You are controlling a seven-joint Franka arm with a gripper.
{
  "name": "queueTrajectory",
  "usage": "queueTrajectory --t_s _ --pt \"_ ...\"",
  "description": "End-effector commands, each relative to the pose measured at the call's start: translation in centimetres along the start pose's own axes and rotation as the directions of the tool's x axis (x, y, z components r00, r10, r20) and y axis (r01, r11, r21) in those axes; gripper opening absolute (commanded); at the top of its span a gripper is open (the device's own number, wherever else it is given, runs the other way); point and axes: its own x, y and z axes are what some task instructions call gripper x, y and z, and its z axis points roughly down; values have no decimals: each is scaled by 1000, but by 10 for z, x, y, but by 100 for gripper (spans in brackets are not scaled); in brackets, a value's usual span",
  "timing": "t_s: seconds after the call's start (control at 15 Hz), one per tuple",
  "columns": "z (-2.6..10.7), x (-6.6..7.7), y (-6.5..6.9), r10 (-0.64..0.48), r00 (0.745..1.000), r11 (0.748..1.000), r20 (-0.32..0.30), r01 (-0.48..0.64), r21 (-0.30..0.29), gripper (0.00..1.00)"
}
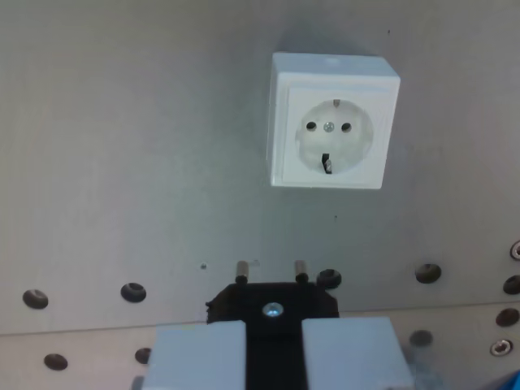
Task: Move above the white socket
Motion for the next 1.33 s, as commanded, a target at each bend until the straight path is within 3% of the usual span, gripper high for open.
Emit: queueTrajectory --t_s 0.07,0.6,1.33 --pt "17 -3 9 6 994 1000 -105 -8 -14 0" --pt "56 -3 22 19 993 1000 -113 -21 -14 0" --pt "89 -6 33 24 991 1000 -129 -26 -8 0"
